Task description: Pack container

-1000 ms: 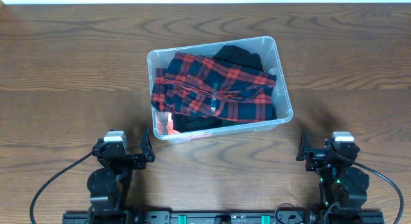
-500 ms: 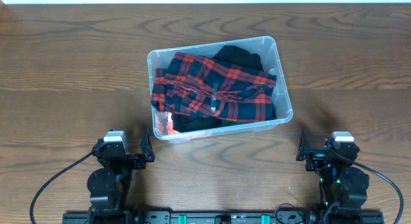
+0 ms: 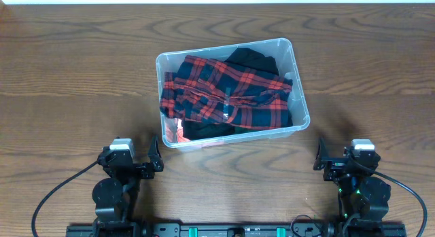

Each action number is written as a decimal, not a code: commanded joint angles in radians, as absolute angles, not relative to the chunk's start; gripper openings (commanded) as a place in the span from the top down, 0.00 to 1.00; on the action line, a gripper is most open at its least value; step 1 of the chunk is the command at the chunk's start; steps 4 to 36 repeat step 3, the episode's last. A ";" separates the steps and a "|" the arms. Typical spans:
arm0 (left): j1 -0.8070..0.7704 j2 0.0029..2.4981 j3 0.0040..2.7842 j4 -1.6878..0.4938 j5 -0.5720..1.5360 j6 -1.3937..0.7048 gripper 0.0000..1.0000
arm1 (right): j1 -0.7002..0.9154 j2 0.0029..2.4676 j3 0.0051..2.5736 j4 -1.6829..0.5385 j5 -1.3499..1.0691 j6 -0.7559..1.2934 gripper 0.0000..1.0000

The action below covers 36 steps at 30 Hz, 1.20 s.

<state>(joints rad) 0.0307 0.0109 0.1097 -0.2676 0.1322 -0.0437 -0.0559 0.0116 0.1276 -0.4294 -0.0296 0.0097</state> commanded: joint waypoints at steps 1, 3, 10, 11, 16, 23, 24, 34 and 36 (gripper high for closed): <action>0.027 0.004 0.084 -0.270 0.139 -0.026 0.02 | -0.059 0.007 0.124 -0.429 -0.034 -0.005 0.01; 0.027 0.004 0.084 -0.271 0.139 -0.026 0.02 | -0.059 0.007 0.124 -0.429 -0.034 -0.005 0.01; 0.027 0.004 0.084 -0.271 0.139 -0.026 0.02 | -0.059 0.007 0.124 -0.429 -0.034 -0.005 0.01; 0.027 0.004 0.084 -0.271 0.139 -0.026 0.02 | -0.059 0.007 0.124 -0.429 -0.034 -0.005 0.01; 0.027 0.004 0.084 -0.271 0.139 -0.026 0.02 | -0.059 0.007 0.124 -0.429 -0.034 -0.005 0.01; 0.027 0.004 0.084 -0.271 0.139 -0.026 0.02 | -0.059 0.007 0.124 -0.429 -0.034 -0.005 0.01; 0.027 0.004 0.084 -0.271 0.139 -0.026 0.02 | -0.059 0.007 0.124 -0.429 -0.034 -0.005 0.01; 0.027 0.004 0.084 -0.271 0.139 -0.026 0.02 | -0.059 0.007 0.124 -0.429 -0.034 -0.005 0.01; 0.027 0.004 0.084 -0.271 0.139 -0.026 0.02 | -0.059 0.007 0.124 -0.429 -0.034 -0.005 0.01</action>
